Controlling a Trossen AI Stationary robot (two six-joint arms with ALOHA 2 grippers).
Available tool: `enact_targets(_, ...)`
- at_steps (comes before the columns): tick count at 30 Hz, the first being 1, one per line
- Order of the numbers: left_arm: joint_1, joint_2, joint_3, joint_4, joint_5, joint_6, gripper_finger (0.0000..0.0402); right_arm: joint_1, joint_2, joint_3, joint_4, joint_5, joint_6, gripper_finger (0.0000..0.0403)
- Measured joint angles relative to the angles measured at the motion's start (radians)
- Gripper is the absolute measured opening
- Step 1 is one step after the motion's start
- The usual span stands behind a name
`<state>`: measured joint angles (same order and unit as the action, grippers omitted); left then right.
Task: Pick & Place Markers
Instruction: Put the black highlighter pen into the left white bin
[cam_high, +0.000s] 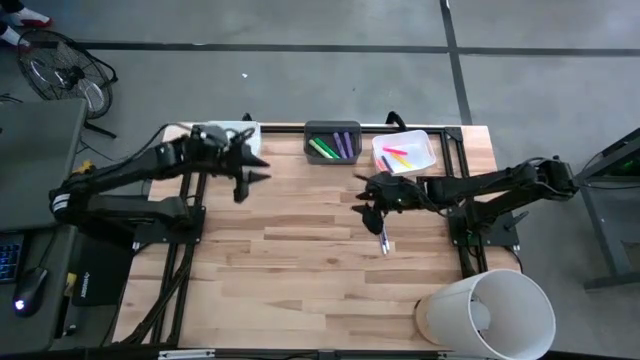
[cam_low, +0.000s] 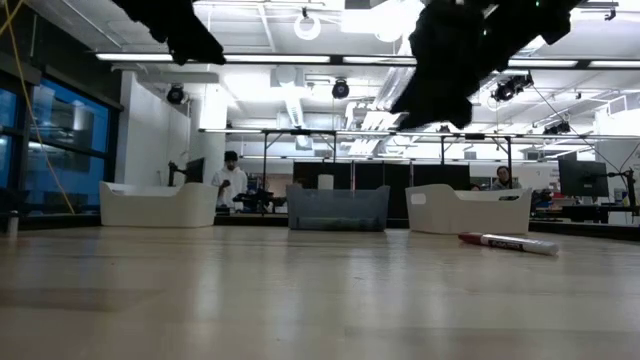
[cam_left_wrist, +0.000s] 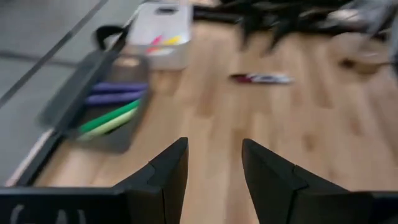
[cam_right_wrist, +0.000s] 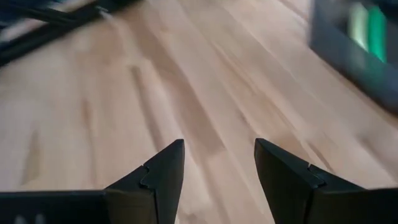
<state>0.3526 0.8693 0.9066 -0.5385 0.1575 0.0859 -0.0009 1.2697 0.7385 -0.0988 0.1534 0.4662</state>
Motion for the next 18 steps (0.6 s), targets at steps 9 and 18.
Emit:
enact_targets(9,-0.196,-0.180,-0.331,0.407,0.013,-0.135,0.0147,-0.055,0.000,0.000,-0.158,-0.026,0.171,0.0184)
enact_targets(18,-0.357,-0.247,-0.547,0.693,-0.087,-0.175,0.0147,-0.064,0.024,0.175,-0.546,0.086,0.300,0.0184)
